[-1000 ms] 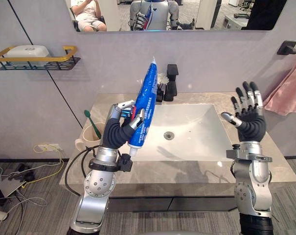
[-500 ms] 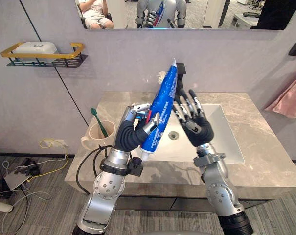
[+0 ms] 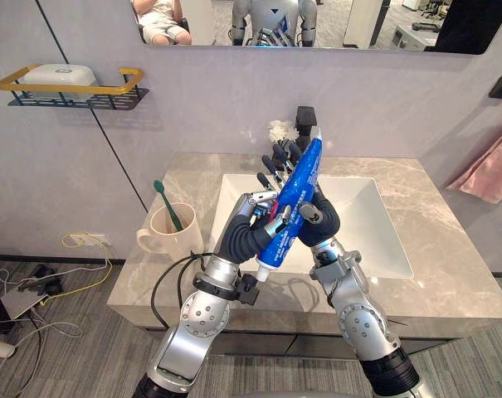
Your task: Organize washtable
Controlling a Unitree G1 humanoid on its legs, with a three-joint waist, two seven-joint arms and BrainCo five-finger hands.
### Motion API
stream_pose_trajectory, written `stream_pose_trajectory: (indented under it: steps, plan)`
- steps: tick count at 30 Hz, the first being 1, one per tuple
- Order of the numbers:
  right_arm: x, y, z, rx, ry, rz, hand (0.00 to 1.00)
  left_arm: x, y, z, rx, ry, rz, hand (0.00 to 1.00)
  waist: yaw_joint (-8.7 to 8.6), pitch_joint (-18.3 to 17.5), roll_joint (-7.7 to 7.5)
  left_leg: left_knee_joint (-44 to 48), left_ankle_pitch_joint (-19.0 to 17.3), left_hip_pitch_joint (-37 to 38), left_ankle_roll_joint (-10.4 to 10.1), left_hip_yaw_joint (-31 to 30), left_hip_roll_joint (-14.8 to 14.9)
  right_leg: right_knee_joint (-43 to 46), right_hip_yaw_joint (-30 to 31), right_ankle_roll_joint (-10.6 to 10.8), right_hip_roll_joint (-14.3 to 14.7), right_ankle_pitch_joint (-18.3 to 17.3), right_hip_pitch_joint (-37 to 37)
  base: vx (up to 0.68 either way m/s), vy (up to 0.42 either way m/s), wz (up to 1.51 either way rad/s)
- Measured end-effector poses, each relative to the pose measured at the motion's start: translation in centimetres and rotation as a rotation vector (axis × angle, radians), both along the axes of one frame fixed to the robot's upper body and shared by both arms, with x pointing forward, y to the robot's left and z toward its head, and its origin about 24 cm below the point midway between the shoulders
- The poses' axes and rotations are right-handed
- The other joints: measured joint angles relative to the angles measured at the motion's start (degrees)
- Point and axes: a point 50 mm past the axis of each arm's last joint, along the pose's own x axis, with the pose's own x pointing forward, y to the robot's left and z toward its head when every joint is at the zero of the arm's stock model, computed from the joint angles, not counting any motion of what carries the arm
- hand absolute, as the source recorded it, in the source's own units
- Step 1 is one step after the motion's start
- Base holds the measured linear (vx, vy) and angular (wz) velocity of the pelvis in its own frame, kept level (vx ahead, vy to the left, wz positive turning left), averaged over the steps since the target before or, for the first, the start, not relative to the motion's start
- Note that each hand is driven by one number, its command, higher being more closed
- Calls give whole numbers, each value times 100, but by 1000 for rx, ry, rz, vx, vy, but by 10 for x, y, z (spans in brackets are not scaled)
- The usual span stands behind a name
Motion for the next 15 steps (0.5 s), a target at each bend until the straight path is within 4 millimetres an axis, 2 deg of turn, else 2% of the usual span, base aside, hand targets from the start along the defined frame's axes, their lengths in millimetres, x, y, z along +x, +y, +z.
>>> stream_pose_trajectory:
  steps: [2,3,10,15]
  plan:
    - [1,0,2,-2,-9,3,0,1,0,-3,5,10,1,100,0,0,0,-3,0,0,0,1,0,-1,1,0,1,0,-1,0,0,0]
    - [2,0,4,0,-14,7,100,2,0,-4,8,18,1,100,0,0,-1,-5,0,0,0,2,0,-1,2,0,1,0,-3,0,0,0]
    - [3,-2,5,9,-10,9,100,2,-1,-9,20,26,-5,100,3,-2,-8,-21,0,1,0,4,0,-3,4,0,3,0,-7,0,0,0]
    - [7,-2,14,-3,-48,18,100,0,-2,-15,22,50,-9,100,-1,-1,-14,-24,0,2,0,10,5,-3,12,0,8,0,-11,-6,-3,0]
